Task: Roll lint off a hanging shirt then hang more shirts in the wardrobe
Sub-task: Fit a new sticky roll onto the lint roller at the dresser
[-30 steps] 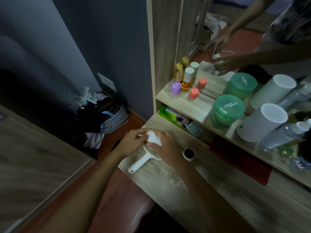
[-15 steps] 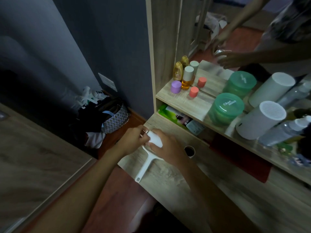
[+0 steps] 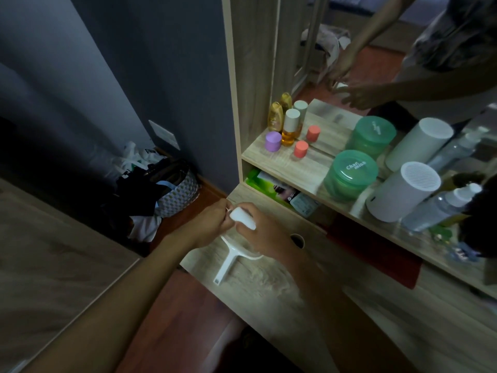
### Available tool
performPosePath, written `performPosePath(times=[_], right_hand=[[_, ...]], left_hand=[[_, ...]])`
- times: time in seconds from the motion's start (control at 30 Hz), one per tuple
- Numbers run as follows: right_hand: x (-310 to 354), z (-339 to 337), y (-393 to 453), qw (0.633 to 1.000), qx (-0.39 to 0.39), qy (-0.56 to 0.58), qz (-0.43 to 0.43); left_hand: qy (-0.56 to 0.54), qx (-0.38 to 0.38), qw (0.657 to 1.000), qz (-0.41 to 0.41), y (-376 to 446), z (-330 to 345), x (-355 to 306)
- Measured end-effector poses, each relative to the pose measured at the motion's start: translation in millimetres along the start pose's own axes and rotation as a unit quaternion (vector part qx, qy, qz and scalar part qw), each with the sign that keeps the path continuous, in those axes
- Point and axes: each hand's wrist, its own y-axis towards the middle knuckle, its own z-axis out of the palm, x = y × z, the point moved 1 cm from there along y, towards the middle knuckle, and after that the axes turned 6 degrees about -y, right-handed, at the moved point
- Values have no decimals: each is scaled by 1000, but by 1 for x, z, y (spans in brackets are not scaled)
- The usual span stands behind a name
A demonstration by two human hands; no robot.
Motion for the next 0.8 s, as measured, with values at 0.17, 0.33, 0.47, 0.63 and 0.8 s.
performPosePath(times=[0.17,0.33,0.47,0.63,0.8], right_hand=[[5,-13,2,982,19,172,76],[6,-26,4,958,1,264,114],[8,-29,4,890,28,406,204],[5,-18,9,792,58,540,278],[4,-17,12,789,33,564,242]], left_hand=[[26,-46,997,55,4,2,-11],[26,-61,993,101,8,6,-10],[8,-86,992,97,14,10,-5],[-16,-83,994,66,21,16,-11],[21,-3,1000,-22,35,33,6]])
